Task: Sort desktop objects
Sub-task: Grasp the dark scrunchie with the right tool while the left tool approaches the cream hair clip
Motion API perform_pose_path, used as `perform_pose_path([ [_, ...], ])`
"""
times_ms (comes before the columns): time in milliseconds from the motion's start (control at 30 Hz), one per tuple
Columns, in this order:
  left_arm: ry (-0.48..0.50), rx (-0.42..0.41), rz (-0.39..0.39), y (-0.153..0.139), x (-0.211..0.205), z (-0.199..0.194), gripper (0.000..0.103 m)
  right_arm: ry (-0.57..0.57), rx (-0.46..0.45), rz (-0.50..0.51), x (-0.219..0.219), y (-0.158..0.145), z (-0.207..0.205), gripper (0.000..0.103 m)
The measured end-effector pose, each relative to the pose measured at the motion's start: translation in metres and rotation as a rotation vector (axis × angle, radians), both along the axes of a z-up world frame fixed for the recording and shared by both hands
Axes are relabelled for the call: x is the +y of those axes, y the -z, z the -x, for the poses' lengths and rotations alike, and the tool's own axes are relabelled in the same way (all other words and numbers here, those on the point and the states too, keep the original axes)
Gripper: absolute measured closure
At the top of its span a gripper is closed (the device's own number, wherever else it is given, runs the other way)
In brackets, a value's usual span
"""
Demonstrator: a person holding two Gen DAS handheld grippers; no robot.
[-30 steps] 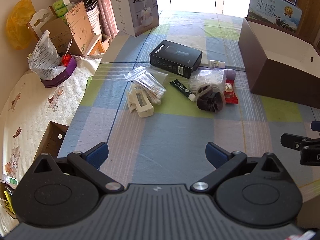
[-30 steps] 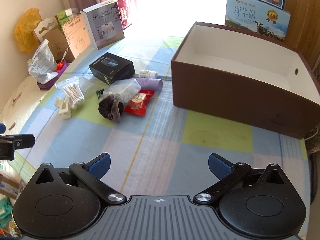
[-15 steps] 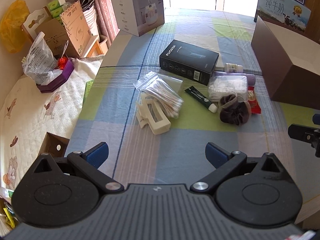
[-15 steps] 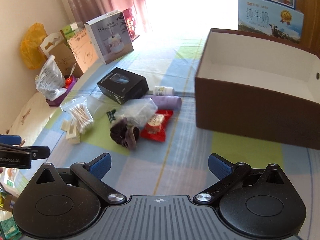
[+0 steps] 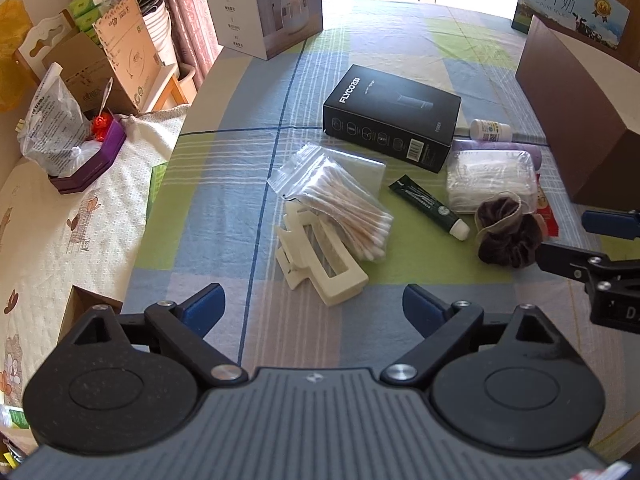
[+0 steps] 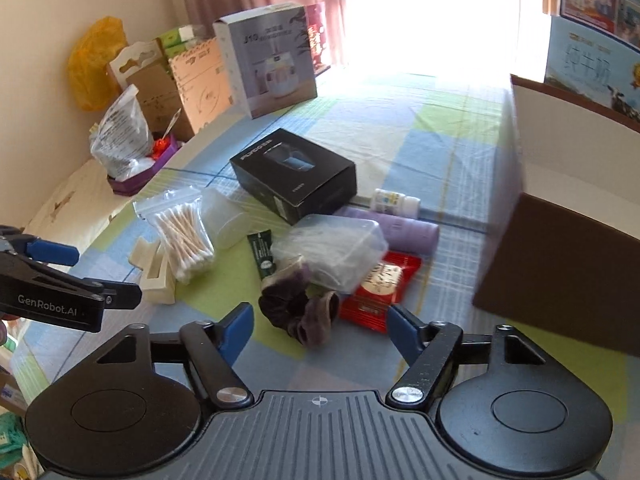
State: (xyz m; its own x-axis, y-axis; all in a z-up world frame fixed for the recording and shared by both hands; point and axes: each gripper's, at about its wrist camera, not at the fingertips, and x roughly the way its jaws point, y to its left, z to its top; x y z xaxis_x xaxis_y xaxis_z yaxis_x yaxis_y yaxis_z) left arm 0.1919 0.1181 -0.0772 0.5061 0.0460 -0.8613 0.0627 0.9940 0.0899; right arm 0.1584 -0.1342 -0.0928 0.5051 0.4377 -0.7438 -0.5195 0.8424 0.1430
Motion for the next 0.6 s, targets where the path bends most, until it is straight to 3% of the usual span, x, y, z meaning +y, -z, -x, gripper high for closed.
perform_pose_path([
  [400, 0.076, 0.036, 0.007, 0.021, 0.006, -0.030, 0.012, 0.134, 0.111, -0.024, 0.025, 0.028, -0.026, 0.038],
  [500, 0.097, 0.049, 0.013, 0.027, 0.008, -0.036, 0.014, 0.155, 0.135, -0.052, 0.024, 0.032, -0.028, 0.070],
  [600, 0.115, 0.066, 0.024, 0.031, 0.011, -0.041, 0.018, 0.179, 0.144, -0.058, 0.018, 0.031, -0.025, 0.082],
])
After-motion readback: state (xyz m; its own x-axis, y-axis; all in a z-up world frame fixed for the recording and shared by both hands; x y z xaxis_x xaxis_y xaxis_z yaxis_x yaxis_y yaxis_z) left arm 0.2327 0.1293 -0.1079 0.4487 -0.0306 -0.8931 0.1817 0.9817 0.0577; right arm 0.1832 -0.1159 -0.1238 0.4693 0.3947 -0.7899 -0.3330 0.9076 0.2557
